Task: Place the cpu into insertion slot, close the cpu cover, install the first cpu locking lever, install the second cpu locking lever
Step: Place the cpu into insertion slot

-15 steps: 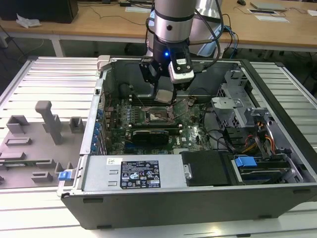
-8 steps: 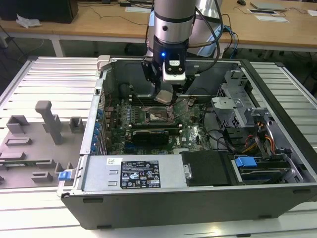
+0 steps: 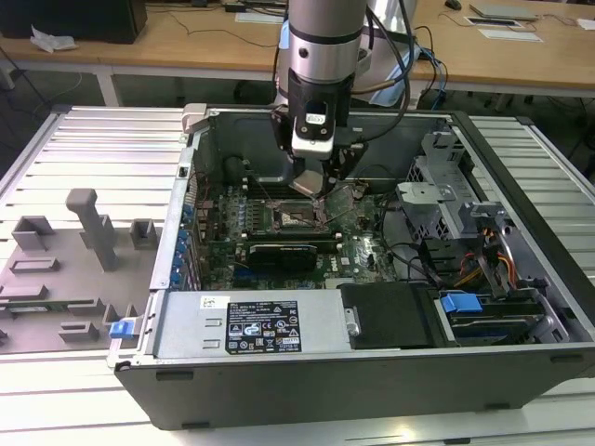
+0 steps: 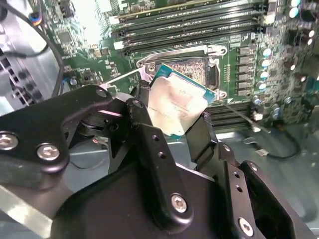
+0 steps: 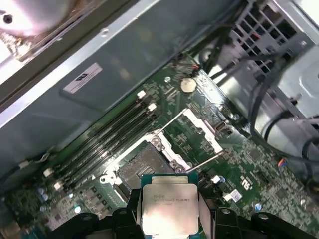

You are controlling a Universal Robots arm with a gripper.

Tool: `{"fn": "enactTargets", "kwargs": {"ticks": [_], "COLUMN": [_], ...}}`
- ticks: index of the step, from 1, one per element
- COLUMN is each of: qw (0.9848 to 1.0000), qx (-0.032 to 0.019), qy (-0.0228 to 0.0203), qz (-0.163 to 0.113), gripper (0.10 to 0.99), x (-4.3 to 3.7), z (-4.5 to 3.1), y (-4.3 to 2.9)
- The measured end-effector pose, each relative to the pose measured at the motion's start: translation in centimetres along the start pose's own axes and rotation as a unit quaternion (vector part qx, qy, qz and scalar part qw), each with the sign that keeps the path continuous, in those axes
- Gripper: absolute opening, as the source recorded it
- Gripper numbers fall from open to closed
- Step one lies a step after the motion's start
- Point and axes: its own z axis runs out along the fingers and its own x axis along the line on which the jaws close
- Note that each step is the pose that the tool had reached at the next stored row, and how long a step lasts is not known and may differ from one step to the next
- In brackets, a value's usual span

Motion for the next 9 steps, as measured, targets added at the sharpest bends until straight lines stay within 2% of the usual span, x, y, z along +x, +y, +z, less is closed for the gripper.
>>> {"fn": "enactTargets", "kwargs": {"ticks": [5, 8, 9], "qw": [0.9990, 0.9976, 0.9964], "qx": [-0.0003, -0.0005, -0.0006], "qy": [-0.0039, -0.0061, -0.0075], "qz": [0.044, 0.069, 0.084], "gripper": [0.541, 0.541, 0.541], "x": [0.00, 0.00, 0.00], "z": [0.09, 0.15, 0.17], "y": [-0.01, -0.01, -0.02]}}
